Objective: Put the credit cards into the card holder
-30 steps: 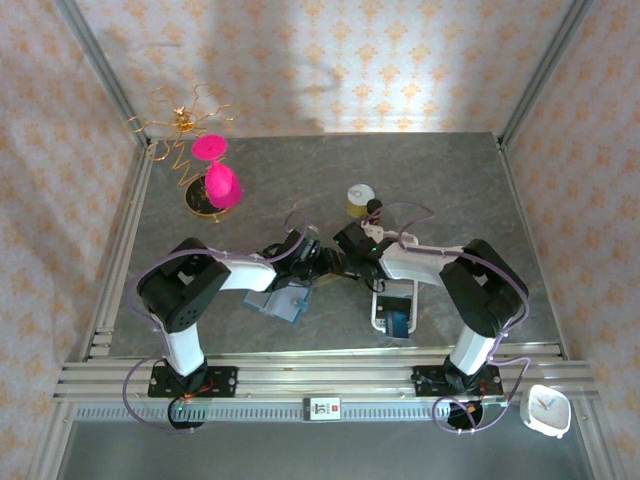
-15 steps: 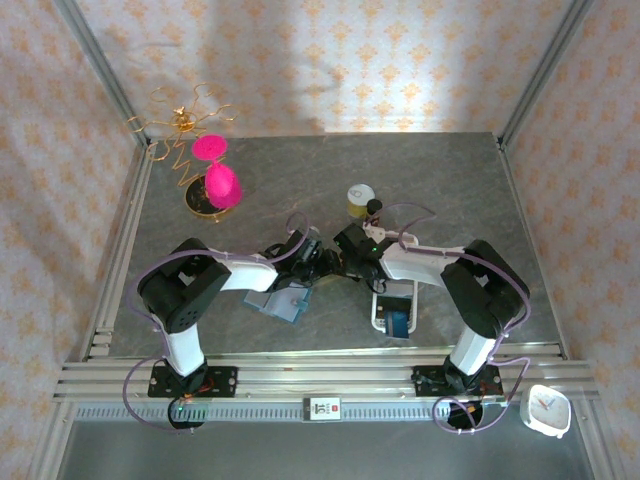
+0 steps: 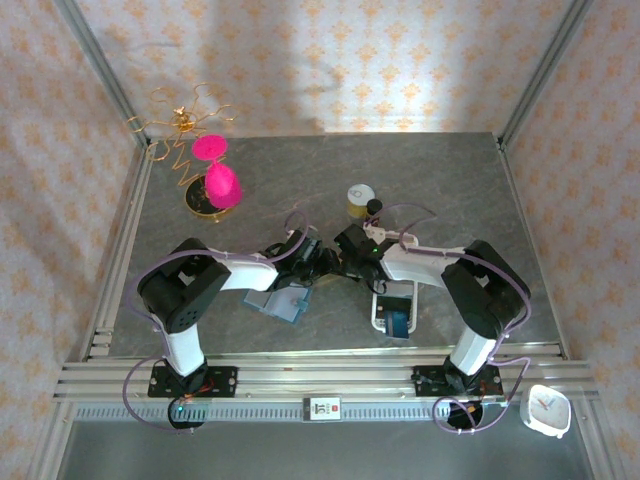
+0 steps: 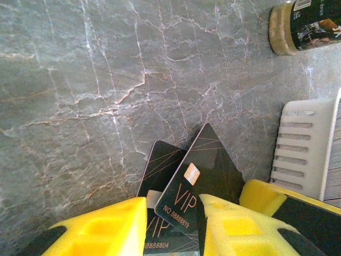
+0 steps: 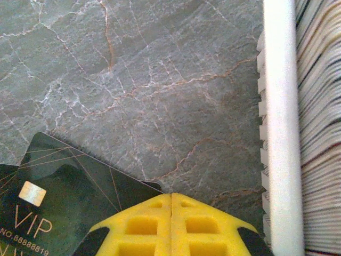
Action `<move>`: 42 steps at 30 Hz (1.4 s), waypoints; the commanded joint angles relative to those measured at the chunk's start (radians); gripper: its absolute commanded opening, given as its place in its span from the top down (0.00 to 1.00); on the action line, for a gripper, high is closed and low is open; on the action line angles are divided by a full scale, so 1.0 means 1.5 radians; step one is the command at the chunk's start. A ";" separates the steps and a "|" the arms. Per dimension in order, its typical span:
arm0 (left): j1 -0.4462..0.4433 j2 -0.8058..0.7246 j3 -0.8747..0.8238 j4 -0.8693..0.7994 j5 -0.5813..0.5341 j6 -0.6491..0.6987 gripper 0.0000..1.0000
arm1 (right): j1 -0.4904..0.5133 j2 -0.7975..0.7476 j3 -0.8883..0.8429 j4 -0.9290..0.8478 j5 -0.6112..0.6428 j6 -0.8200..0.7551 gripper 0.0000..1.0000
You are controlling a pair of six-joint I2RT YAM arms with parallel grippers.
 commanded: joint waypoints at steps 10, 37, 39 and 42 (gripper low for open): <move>0.002 0.033 0.028 0.051 0.029 -0.051 0.70 | -0.001 -0.007 -0.035 -0.025 -0.009 0.003 1.00; 0.057 -0.168 -0.056 0.081 0.080 0.101 1.00 | -0.001 -0.236 -0.050 0.103 -0.027 -0.075 0.84; 0.065 -0.221 -0.052 0.048 0.106 0.167 1.00 | -0.001 -0.304 -0.052 0.118 -0.046 -0.125 0.76; 0.066 -0.301 -0.036 -0.018 0.145 0.268 1.00 | -0.001 -0.406 -0.060 0.140 -0.103 -0.211 0.57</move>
